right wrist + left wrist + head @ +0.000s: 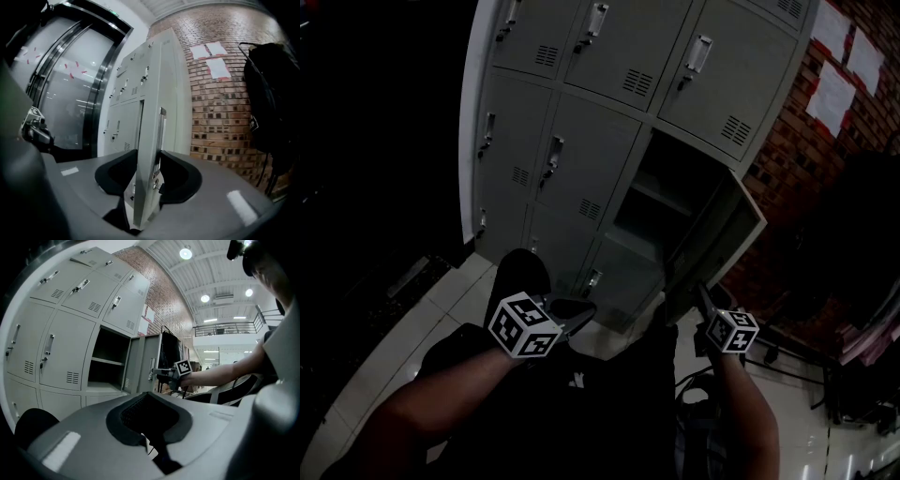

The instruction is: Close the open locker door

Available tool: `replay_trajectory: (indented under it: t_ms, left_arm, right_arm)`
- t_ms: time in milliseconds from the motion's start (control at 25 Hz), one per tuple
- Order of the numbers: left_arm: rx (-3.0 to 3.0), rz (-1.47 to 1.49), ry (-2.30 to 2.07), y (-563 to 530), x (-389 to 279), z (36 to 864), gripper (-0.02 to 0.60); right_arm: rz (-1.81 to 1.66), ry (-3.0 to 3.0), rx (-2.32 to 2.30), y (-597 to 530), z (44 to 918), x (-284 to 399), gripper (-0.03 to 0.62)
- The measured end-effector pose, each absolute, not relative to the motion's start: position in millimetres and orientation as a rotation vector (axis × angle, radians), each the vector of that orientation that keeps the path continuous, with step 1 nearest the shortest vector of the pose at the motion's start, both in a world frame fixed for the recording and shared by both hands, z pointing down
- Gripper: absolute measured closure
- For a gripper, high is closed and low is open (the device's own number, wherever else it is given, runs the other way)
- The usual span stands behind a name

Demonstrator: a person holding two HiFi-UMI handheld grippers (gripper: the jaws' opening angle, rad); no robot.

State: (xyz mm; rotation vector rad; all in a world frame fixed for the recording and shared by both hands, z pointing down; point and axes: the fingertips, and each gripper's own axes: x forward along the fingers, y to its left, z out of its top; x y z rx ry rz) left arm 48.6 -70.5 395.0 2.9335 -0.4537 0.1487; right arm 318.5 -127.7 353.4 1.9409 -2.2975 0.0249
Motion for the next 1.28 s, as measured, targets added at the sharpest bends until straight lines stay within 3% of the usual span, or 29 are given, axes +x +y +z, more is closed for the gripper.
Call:
replay_trajectory:
  t_ms: [520,1280]
  left_arm:
    - [2.897,0.072,-0.435,-66.5,43.2,386.8,0.569]
    - [2.861,0.093,-0.538,-74.7,34.6,390.0,0.569]
  right_arm:
    - [-0.068,-2.514,1.62,-171.5,349.1,228.5,0.434]
    - [-0.183,-2.454,1.619,-290.7,347.3,151.0,0.45]
